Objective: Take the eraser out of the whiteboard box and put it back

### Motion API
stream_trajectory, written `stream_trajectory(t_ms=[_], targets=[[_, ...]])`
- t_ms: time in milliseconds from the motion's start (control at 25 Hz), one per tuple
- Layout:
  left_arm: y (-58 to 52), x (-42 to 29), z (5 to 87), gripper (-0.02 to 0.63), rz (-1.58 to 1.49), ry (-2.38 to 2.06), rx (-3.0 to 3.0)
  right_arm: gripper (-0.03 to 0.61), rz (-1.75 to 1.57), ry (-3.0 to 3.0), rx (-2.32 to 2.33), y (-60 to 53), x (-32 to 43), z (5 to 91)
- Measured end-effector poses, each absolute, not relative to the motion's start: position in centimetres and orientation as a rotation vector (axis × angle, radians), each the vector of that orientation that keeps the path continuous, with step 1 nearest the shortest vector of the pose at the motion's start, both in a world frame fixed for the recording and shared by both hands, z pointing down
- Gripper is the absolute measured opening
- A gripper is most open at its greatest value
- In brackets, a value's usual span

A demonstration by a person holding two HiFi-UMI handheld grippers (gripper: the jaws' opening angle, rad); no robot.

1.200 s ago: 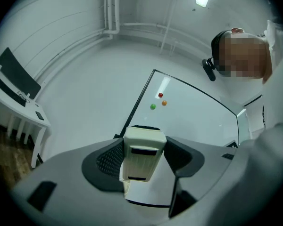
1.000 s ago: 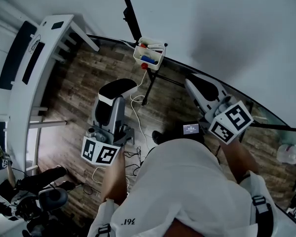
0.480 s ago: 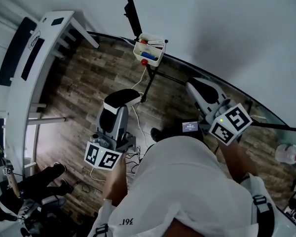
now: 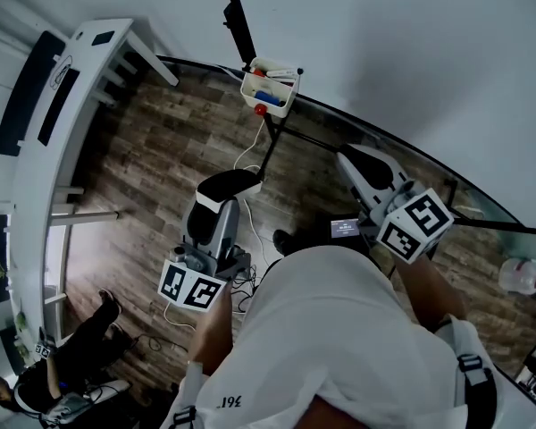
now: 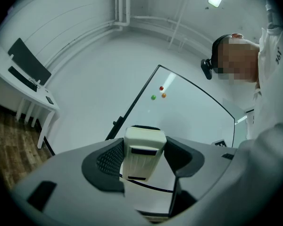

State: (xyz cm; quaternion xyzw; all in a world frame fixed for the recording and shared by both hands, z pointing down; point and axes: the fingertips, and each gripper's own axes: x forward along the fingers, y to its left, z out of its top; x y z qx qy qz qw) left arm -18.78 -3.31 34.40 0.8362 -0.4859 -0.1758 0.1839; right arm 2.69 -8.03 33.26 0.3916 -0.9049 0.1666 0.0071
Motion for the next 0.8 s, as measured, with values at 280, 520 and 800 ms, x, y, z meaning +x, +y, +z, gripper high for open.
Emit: stream_trajectory(t_ms=[280,520,800], targets=[[-3.3,-18.7,35.0,0.273,-0.479,-1.378,2.344,0.057,0.551,-2.824,1.23,-8.0,3.1,33.9],[-3.9,-18.6,35.4,0.273,-0.474,-1.396,2.321,0.057,0.569,-2.819,1.21,-8.4,3.3,34.4],[-7.4,-18.7,34.1,0.272,-0.463,-1.422,2.365,0.057,0.569,-2.813,1.237,-9.1,4.7,34.3]])
